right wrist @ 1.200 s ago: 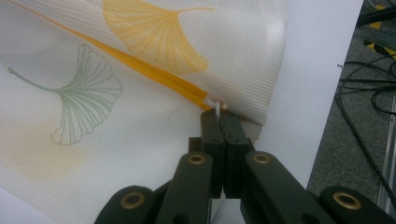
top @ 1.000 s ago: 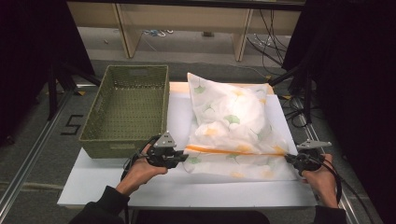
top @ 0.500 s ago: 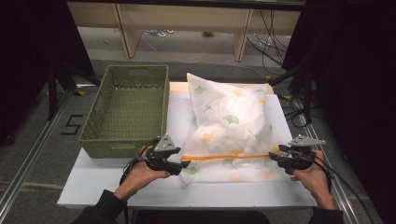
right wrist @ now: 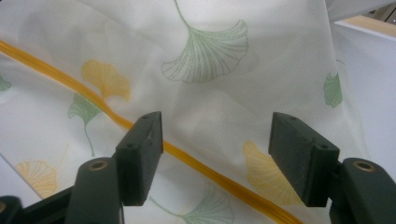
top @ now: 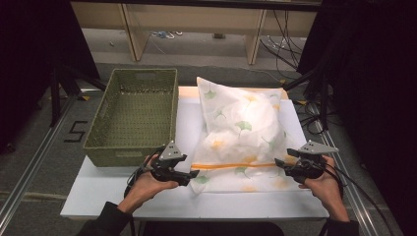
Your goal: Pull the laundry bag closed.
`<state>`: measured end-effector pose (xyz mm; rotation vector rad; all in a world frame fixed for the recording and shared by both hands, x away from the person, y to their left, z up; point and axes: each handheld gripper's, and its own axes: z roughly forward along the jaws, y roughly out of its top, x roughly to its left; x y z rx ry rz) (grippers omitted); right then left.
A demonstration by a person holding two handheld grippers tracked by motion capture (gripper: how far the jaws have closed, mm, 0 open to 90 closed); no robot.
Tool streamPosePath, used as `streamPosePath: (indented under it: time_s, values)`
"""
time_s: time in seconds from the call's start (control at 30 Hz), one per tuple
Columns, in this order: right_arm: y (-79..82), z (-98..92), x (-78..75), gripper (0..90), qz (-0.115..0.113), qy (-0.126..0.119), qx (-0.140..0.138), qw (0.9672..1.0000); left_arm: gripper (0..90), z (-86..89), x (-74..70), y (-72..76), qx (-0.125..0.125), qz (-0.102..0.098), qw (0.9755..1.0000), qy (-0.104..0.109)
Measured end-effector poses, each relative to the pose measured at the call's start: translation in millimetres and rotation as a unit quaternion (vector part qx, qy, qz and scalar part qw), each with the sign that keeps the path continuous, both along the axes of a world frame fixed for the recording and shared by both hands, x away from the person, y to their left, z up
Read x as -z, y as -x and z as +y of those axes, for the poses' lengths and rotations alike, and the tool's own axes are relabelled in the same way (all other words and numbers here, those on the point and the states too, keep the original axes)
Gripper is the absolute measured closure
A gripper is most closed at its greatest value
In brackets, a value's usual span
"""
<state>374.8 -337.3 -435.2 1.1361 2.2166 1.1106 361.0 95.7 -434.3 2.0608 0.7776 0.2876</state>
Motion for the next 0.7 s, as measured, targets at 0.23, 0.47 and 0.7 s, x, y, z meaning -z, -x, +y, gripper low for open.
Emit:
streamPosePath:
  time_s: [0.23,0.47,0.7]
  values:
    - [2.4,5.7,-1.9,32.7,-0.001,-0.001,-0.009,1.0,25.5,1.1,3.8,0.6,0.001,0.01,0.9999,-0.003]
    - [6.3,14.9,-1.9,28.2,-0.015,0.007,-0.036,0.9992,21.1,2.9,7.9,5.5,0.0,0.007,1.0,-0.007]
    - [18.2,29.7,1.0,26.1,-0.02,0.006,-0.058,0.9981,19.1,4.8,13.6,14.7,0.008,0.002,0.9996,-0.027]
